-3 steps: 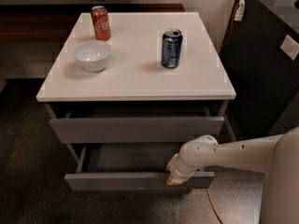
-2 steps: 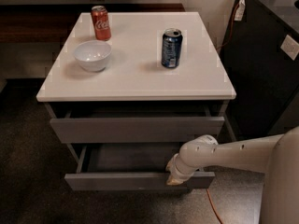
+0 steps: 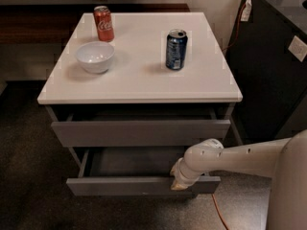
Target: Open middle drawer
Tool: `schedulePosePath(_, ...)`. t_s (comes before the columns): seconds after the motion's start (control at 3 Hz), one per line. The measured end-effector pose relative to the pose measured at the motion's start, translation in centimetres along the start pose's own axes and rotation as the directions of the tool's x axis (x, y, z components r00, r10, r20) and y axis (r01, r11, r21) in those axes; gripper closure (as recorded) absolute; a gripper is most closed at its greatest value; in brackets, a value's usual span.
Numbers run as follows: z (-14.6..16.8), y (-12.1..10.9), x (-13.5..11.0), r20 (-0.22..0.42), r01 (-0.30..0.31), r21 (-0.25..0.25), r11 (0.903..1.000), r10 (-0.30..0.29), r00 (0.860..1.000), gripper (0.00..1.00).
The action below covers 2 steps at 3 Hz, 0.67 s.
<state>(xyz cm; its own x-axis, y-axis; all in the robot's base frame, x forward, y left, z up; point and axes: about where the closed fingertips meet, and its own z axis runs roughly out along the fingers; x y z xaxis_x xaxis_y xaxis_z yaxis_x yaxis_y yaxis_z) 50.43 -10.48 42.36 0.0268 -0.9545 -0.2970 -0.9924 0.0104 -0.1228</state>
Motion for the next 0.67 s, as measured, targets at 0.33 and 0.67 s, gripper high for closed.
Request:
schedulePosePath(0.33, 0.0, 0.0, 0.0, 0.000, 0.000, 0.000, 1.0000, 0.000, 1.000, 0.54)
schedulePosePath(0.67, 0.2, 1.1, 0.0, 0.006, 0.001, -0.022, 0.9998, -0.001, 1.000, 0.31)
